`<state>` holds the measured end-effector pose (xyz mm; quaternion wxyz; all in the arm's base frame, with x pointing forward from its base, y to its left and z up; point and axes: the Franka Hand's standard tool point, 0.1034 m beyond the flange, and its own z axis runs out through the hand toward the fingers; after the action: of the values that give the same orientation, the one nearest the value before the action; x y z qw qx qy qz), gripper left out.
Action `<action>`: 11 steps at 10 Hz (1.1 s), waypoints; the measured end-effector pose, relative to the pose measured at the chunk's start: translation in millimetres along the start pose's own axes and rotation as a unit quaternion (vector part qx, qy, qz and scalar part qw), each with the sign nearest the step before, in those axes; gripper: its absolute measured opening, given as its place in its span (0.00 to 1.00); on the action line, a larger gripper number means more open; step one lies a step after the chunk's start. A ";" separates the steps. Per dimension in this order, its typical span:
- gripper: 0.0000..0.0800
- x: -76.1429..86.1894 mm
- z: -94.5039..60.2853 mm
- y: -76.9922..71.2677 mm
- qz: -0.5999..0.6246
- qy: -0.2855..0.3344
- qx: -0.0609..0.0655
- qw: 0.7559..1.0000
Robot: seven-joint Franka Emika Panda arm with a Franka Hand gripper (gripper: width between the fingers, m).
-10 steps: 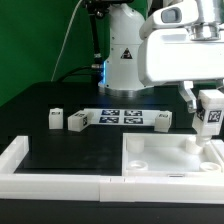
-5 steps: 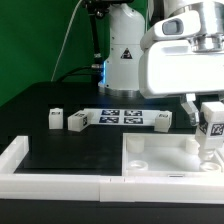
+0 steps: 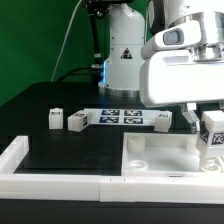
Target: Assemble one leg
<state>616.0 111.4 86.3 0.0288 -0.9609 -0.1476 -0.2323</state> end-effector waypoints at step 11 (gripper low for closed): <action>0.71 -10.2 12.8 -7.0 -0.003 0.025 -0.004 1.000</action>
Offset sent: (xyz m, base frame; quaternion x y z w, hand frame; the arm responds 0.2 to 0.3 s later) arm 0.0008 0.0114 -0.0153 -0.0017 0.0206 0.0138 0.9997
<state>610.9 116.9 70.1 0.0282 -0.9544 -0.1487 -0.2573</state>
